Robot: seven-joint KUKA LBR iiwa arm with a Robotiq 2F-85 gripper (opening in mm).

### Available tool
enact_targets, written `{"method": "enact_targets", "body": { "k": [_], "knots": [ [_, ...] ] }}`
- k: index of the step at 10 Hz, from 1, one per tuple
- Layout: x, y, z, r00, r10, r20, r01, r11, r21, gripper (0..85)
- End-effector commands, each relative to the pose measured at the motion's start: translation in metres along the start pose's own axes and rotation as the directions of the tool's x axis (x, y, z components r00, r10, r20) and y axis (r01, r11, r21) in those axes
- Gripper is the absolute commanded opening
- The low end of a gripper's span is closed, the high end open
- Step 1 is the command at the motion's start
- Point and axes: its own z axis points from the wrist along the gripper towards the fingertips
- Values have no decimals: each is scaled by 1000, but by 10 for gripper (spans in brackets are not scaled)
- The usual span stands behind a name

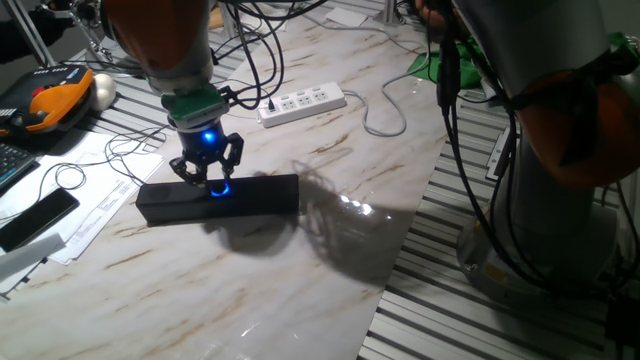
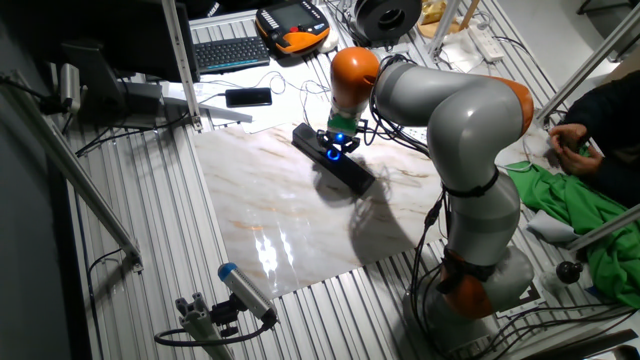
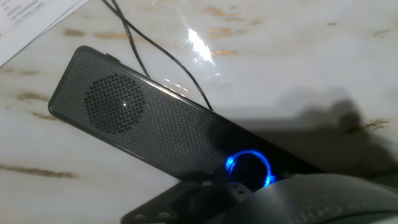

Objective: Turn the knob to increase the volume of the speaker

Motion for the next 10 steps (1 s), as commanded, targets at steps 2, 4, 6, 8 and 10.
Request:
{"method": "enact_targets", "body": {
  "k": [2,4,6,8,10],
  "knots": [
    [0,0,0,1000,0,0,0,1000,0,340],
    [0,0,0,1000,0,0,0,1000,0,340],
    [0,0,0,1000,4,1,-4,1000,-4,340],
    [0,0,0,999,42,1,-42,999,-4,340],
    [1,1,0,996,86,4,-86,996,1,170]
  ]
}}
